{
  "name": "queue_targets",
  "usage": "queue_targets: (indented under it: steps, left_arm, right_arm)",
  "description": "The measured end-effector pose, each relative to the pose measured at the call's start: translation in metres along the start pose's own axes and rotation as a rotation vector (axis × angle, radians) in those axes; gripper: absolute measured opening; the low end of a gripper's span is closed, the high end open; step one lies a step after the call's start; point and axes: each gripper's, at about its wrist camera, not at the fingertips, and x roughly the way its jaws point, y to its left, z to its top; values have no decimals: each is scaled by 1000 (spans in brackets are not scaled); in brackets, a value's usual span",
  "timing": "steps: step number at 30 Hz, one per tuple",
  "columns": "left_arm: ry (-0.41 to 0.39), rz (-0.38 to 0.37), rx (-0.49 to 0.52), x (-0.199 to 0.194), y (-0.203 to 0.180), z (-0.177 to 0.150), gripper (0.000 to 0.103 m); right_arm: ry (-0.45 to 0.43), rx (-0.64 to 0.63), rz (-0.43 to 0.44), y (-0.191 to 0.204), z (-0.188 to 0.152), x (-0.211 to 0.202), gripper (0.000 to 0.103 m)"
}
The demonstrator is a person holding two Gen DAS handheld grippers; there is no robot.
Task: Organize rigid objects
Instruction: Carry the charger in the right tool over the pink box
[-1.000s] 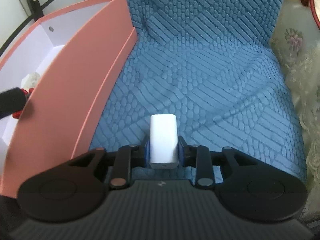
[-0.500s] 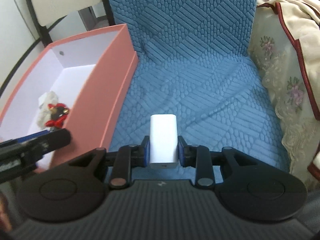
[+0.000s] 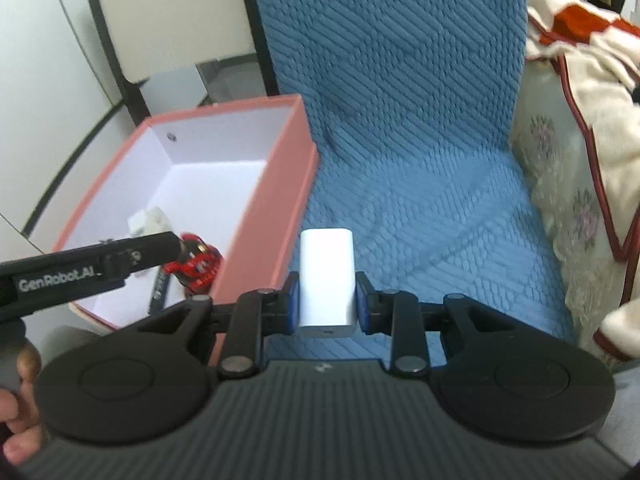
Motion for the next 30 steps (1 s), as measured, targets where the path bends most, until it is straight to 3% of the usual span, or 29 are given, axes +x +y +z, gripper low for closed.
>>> queue_targets:
  steps: [16, 24, 30]
  left_arm:
    - [-120, 19, -9, -41, 39, 56, 60]
    - [-144, 66, -35, -52, 82, 74, 60]
    - [-102, 88, -62, -35, 117, 72, 60]
  right_arm:
    - [-113, -92, 78, 61, 61, -17, 31]
    - [-105, -124, 122, 101, 79, 0, 31]
    - [-49, -133, 140, 125, 81, 33, 31]
